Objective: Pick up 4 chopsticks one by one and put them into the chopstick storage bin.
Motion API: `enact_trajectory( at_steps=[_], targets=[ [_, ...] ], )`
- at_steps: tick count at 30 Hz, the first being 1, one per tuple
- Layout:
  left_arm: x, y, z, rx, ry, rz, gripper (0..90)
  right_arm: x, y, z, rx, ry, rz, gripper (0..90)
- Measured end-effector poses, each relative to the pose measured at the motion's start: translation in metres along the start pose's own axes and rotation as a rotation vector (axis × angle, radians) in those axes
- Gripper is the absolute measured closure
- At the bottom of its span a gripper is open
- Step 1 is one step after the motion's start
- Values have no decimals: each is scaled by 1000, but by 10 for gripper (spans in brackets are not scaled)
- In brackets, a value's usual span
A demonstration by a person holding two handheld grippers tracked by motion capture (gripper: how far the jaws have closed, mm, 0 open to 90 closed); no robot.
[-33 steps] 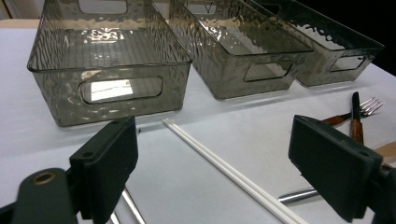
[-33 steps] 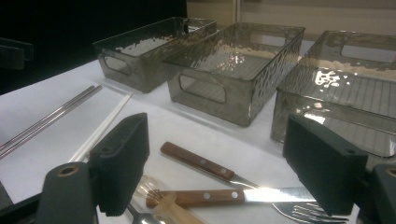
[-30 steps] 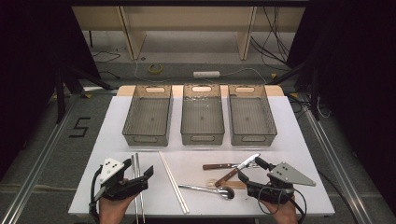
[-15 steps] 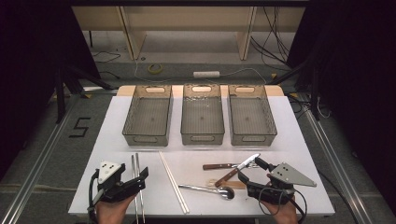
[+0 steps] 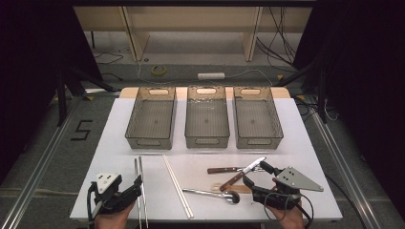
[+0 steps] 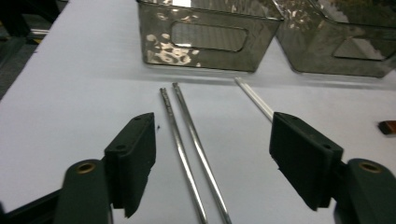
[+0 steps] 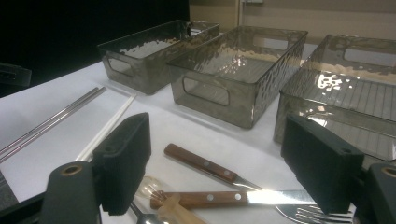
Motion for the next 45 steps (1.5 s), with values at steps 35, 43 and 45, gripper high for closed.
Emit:
enact_trajectory(
  at_steps=[35,43,45],
  targets=[
    [-5,32,41,176,7,-98,665,-1,0,0,3,1,-2,260],
    [-5,35,46,196,14,-97,686,-1,0,0,1,2,-2,261],
    [-6,37,47,202,20,-101,707,-1,0,0,2,2,0,261]
  ],
)
Point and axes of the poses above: each handheld gripper's, and its own axes: y roughly forward along the jaws, z roughly out of its underside, x roughly to its left, the point moved 7 cm from there along y, roughly forward along the jaws, and after that the axes turned 14 degrees about -z, right-handed, at the moved point
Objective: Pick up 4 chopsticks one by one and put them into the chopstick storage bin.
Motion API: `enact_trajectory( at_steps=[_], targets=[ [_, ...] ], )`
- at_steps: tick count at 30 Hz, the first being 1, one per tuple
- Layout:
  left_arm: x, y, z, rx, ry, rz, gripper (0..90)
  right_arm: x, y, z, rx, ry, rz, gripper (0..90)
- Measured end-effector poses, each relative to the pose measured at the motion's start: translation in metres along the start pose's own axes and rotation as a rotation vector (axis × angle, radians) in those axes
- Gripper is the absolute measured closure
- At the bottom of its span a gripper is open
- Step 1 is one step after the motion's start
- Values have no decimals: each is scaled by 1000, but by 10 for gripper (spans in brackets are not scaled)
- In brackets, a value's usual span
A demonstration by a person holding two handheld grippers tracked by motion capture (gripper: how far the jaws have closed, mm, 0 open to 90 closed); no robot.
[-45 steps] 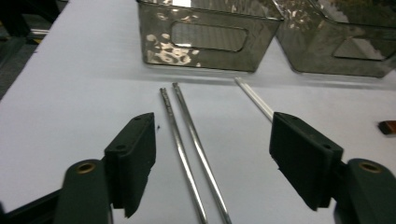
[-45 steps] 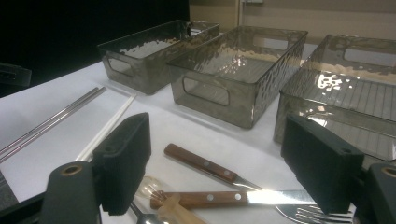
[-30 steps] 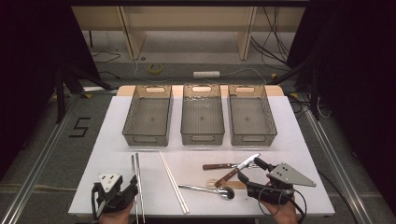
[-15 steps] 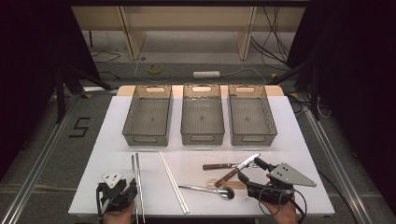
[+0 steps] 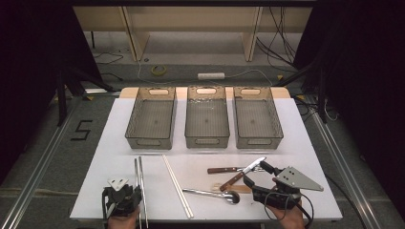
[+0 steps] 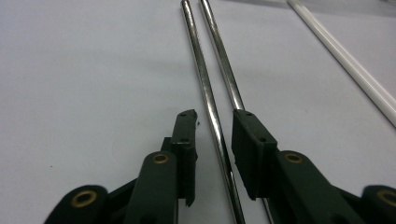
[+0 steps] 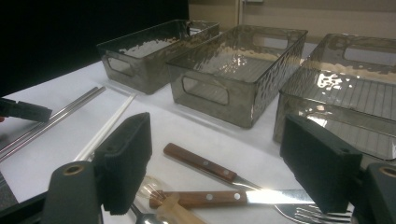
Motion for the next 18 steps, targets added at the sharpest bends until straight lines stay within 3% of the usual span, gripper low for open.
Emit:
enact_trajectory(
  at_steps=[12,18],
  targets=[
    [-1,2,1,10,11,-23,742,0,1,1,6,-3,2,263],
    [1,3,1,9,4,-38,809,-1,1,1,7,-1,6,265]
  ],
)
Point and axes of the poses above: each handheld gripper's, and its own axes: y roughly forward along the jaws, z roughly out of its underside, x roughly to its left, the point moved 7 cm from there along y, roughly forward along the jaws, and after that the axes turned 14 degrees about -z, right-handed, at the moved point
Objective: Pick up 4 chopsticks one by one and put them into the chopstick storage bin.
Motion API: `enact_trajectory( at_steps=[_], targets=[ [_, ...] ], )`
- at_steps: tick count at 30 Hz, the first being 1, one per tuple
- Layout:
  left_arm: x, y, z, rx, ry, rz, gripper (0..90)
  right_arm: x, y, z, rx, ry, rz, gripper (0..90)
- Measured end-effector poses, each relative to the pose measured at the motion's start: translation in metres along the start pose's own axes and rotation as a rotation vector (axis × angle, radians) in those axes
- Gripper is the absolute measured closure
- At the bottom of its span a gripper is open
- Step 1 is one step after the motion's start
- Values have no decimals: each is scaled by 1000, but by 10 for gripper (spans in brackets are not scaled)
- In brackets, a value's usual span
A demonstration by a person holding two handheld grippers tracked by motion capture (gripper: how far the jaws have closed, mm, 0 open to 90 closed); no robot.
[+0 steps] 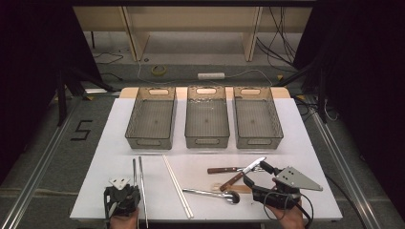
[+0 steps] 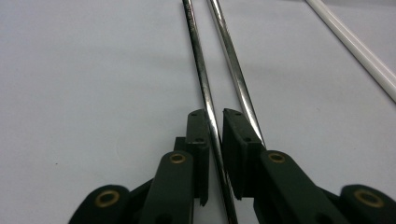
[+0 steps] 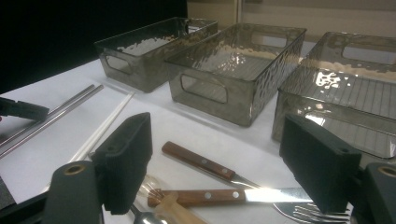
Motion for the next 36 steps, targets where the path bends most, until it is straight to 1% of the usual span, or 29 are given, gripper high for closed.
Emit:
enact_trajectory(
  at_steps=[3,4,9,11,17,22,23,24,25,27,28,30,31,32,33,35,36],
  targets=[
    [0,0,0,1,-6,5,831,0,0,0,1,-1,-1,266],
    [1,0,0,-2,-17,9,833,0,0,0,2,-1,-1,267],
    [1,1,0,-8,-20,15,846,0,1,0,1,-2,0,269],
    [3,1,0,-5,-16,29,849,0,0,0,1,0,1,269],
    [4,1,-1,-3,-38,46,850,0,0,0,-2,0,0,272],
    [4,2,-2,-3,-40,54,851,-1,0,0,-3,-1,-2,273],
    [4,2,-3,-7,-50,59,851,-1,0,0,-3,-1,-2,274],
    [5,1,-4,-15,-48,71,851,-1,0,0,-4,-1,-2,275],
    [5,0,-6,-26,-54,75,851,-1,0,0,-4,-1,-2,276],
    [5,-1,-7,-31,-55,77,852,-1,0,0,-4,-1,-2,277],
    [6,-4,-10,-51,-66,81,852,-1,0,0,-3,0,-3,277],
    [7,-6,-13,-65,-67,96,852,-1,0,0,-4,0,-4,279],
    [7,-6,-13,-65,-67,96,853,-1,0,0,-4,-1,-3,279],
    [5,-10,-15,-79,-61,114,853,-1,0,0,-4,-1,-3,281],
    [5,-10,-15,-79,-61,114,853,-1,0,0,-5,-1,-2,281],
    [5,-12,-18,-91,-58,130,853,-1,-1,0,-5,0,-2,282],
    [5,-14,-20,-103,-63,136,854,-2,-1,0,-6,0,-2,283]
  ],
)
Point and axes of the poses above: each handheld gripper's, and its own axes: y roughly forward along the jaws, z roughly out of its underside, x roughly to its left, the point moved 7 cm from there along y, roughly forward along the jaws, and after that the axes turned 14 degrees about -z, right-handed, at the moved point
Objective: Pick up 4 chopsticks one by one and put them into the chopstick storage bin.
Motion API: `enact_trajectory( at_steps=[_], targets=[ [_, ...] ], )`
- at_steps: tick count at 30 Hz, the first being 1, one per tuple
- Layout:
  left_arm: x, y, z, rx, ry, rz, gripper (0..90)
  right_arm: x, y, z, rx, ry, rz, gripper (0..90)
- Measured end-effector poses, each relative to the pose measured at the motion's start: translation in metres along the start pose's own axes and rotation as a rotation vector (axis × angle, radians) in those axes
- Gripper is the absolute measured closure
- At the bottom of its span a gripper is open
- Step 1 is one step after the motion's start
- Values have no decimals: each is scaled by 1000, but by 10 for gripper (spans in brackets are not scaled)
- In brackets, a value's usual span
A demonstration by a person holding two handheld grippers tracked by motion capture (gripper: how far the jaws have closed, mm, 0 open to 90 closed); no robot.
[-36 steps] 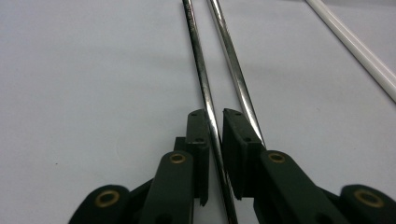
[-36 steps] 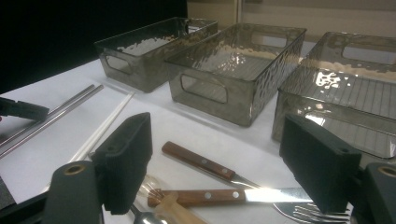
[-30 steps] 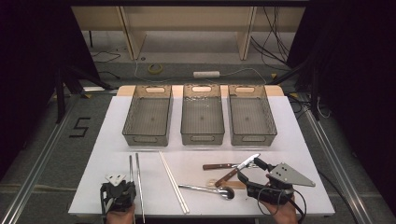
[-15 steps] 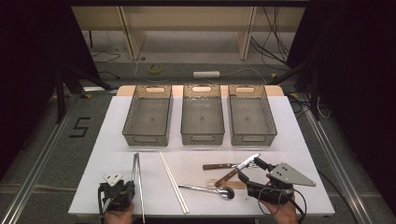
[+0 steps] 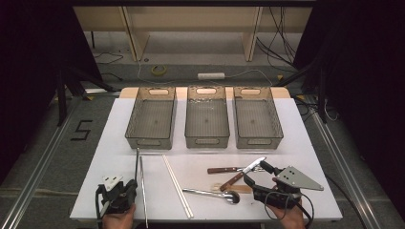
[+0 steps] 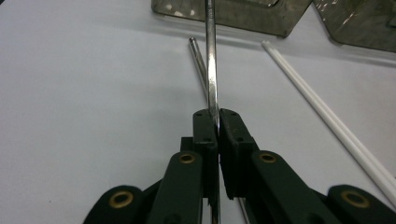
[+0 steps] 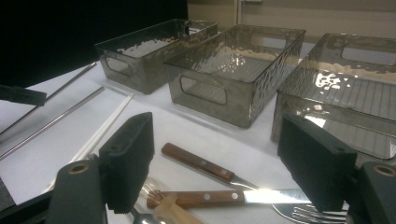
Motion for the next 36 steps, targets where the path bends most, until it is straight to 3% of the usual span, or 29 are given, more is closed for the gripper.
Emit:
enact_trajectory(
  at_steps=[12,16,21,23,29,33,36],
  targets=[
    [-5,-16,-20,-60,-16,78,855,0,0,-1,-7,4,-2,287],
    [-6,-24,-41,-89,-28,113,854,0,0,-1,-8,4,-3,287],
    [-9,-28,-62,-111,3,126,854,0,-1,-1,-11,6,-4,287],
    [-10,-28,-78,-123,13,133,854,0,-1,-1,-12,8,-5,287],
    [-13,-26,-101,-136,34,139,854,-1,-1,-1,-10,10,-3,287],
    [-23,-21,-124,-149,56,160,854,0,-1,-2,-12,6,-4,287],
    [-24,-17,-132,-147,53,166,853,-1,-1,-1,-10,7,-4,287]
  ],
)
Point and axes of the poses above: each handheld gripper's, and its own axes: y roughly forward along the jaws, z roughly out of its underside, x roughly to its left, the point moved 7 cm from there along y, roughly forward along the jaws, and after that the axes turned 14 degrees about -z, right-handed, at the moved point
